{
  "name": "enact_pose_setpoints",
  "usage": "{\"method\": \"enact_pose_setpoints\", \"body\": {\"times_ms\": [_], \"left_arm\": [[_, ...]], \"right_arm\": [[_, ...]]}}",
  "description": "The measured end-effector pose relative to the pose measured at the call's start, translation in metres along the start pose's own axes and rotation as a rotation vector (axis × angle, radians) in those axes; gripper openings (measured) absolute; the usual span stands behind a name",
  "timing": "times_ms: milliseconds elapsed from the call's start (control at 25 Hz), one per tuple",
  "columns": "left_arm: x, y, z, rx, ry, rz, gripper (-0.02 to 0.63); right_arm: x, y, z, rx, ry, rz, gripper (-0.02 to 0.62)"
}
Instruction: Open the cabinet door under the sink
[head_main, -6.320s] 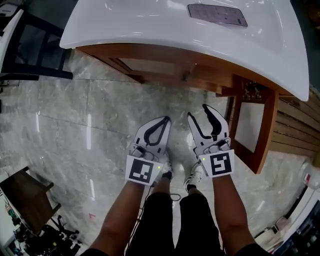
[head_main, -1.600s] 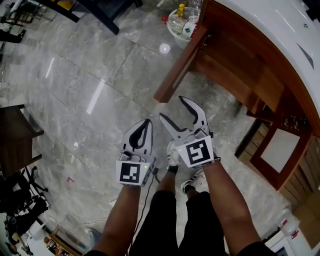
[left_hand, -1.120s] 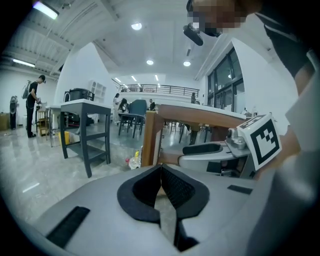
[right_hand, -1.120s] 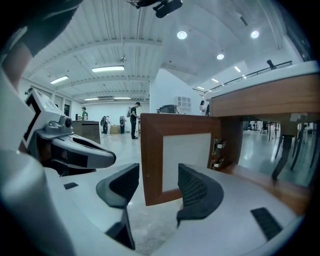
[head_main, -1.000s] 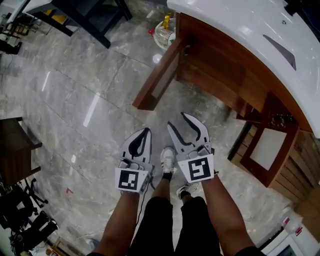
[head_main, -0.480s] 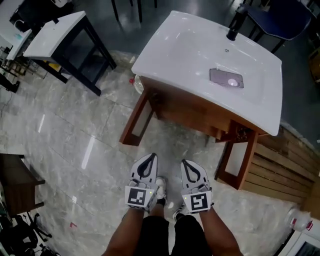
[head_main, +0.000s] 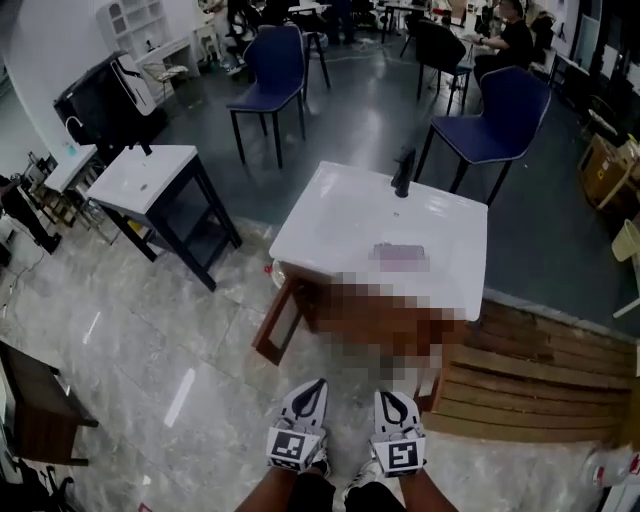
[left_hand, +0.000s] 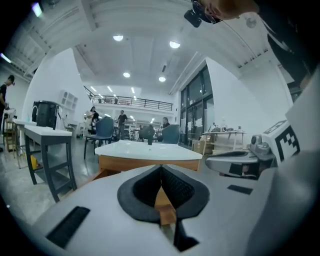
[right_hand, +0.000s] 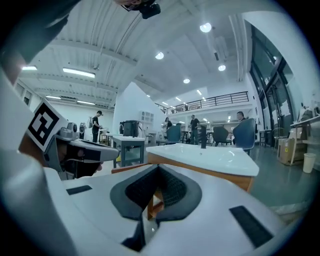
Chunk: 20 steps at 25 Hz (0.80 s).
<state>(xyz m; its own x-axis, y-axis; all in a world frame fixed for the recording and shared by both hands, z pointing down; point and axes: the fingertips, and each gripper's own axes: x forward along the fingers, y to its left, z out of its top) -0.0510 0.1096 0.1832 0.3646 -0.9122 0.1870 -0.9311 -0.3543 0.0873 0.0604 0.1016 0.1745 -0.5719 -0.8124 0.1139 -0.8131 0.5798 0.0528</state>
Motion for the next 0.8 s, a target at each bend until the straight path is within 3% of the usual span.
{"method": "enact_pose_setpoints", "body": {"times_ms": [360, 640, 800], "left_arm": [[-0.057, -0.069, 0.086, 0.071, -0.064, -0.025, 0.022], [-0.082, -0.099, 0.141, 0.139, -0.146, -0.037, 0.022], [-0.095, -0.106, 0.154, 0.157, -0.167, -0.032, 0.021]], "right_arm": [[-0.089, -0.019, 0.111, -0.047, -0.141, -0.031, 0.023], [-0.127, -0.013, 0.153, -0.075, -0.18, -0.026, 0.023], [-0.142, 0.0, 0.169, -0.084, -0.212, -0.018, 0.023]]}}
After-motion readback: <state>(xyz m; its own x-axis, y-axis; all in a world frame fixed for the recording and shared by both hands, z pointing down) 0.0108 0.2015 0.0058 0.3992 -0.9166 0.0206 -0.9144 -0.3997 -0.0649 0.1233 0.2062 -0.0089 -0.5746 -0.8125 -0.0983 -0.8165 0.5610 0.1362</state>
